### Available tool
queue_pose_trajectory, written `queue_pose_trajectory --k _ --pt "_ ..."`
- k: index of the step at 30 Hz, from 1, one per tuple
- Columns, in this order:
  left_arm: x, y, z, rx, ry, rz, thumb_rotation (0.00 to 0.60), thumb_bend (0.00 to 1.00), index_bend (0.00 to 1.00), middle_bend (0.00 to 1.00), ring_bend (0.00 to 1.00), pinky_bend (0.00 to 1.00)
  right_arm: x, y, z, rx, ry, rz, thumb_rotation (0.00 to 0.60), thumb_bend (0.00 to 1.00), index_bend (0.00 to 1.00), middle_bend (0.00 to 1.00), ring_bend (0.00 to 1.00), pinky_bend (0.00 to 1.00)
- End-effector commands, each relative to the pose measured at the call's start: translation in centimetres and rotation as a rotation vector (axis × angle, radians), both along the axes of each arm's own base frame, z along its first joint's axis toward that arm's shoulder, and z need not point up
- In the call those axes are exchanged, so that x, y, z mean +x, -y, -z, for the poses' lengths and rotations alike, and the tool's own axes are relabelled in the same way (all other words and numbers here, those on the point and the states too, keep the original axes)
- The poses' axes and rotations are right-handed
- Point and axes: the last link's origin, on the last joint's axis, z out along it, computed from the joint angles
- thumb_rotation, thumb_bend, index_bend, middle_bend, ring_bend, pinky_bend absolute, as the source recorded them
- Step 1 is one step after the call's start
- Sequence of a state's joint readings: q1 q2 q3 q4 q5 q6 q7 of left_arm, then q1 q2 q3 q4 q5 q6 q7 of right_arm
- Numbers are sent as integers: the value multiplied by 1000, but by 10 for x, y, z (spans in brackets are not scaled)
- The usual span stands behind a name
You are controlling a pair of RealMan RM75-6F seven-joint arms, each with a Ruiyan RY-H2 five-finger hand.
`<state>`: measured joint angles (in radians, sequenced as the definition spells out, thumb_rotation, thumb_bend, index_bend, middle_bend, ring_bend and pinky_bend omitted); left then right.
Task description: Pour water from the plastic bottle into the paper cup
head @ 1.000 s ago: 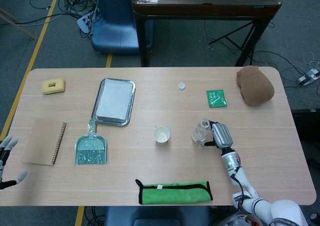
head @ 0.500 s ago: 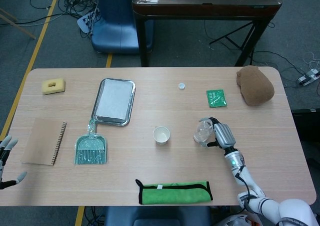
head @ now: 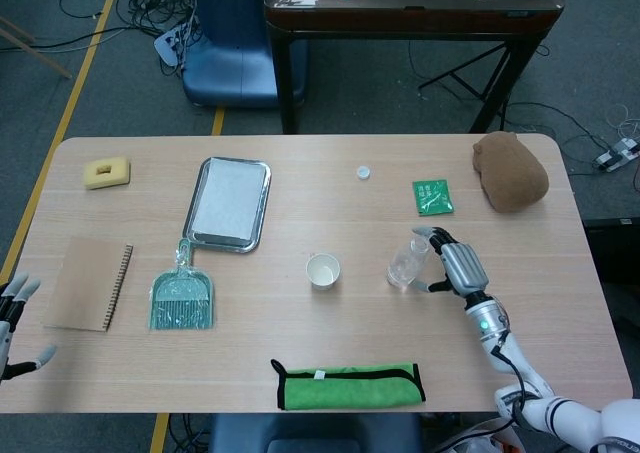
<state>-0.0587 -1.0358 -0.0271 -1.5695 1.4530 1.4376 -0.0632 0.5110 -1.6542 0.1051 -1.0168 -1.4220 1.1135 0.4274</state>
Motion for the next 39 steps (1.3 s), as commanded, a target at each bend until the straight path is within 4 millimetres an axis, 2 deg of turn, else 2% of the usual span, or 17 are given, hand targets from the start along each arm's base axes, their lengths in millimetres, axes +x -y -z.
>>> queue_pose_trajectory --k 1,9,18,23,30,39 --pt "1 0 2 -6 -3 1 600 154 0 0 40 348 -3 -3 -16 -3 -40 4 600 0 149 182 123 363" --pt "5 0 6 -17 -13 13 600 154 0 0 40 348 -6 -20 -53 26 -161 29 600 0 137 178 117 337" --pt "9 -1 7 -16 -18 23 600 153 0 0 40 348 -10 -52 -101 41 -377 84 600 0 137 178 117 316" --pt "12 -1 8 -15 -15 33 600 154 0 0 40 348 -12 -72 -126 -8 -481 119 600 0 137 178 117 315" --pt "16 -1 9 -11 -9 43 600 154 0 0 40 348 -17 -99 -151 -102 -558 159 600 0 137 178 117 315" --pt "21 0 12 -13 -14 55 600 154 0 0 40 348 -24 -131 -166 -177 -567 181 600 0 137 179 117 315"
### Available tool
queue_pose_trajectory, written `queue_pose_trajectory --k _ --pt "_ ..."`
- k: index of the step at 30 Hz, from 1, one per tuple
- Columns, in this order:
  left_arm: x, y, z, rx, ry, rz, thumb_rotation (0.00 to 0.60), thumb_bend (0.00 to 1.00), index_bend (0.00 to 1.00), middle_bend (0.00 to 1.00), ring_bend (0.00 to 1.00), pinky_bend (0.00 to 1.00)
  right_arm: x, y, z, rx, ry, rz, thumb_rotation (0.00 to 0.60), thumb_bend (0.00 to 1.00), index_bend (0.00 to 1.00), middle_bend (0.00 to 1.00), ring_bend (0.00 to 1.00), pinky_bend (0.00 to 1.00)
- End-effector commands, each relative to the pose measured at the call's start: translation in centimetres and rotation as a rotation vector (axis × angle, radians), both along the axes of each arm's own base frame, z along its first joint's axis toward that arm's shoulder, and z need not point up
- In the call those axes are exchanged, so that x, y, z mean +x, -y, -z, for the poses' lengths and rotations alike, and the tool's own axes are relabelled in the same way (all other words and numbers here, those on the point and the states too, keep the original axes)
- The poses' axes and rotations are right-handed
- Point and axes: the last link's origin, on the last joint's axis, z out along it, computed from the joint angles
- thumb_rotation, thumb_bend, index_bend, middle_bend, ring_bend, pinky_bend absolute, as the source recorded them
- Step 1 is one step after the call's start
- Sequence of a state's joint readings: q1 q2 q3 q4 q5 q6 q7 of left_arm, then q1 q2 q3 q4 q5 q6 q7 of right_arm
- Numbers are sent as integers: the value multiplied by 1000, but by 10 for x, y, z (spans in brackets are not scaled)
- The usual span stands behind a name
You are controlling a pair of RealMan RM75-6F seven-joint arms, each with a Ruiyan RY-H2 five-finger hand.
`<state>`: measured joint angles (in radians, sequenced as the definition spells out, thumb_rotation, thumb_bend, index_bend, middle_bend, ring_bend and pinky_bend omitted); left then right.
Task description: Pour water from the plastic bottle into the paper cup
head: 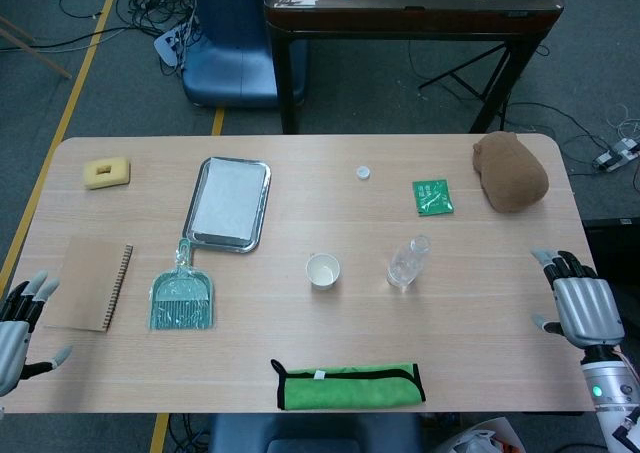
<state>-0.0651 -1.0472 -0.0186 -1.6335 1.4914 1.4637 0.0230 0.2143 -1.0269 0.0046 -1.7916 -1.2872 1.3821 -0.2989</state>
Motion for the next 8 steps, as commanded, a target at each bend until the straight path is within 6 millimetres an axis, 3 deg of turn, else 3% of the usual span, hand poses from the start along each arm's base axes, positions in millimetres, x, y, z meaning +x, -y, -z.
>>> queue_pose_trajectory --k 1,8 --pt "1 1 -1 4 -2 5 600 154 0 0 40 348 -3 -13 -5 -19 -1 2 600 0 137 179 117 315" --pt "3 1 0 5 -4 14 600 154 0 0 40 348 -10 -28 -14 -54 1 5 600 0 137 181 117 315"
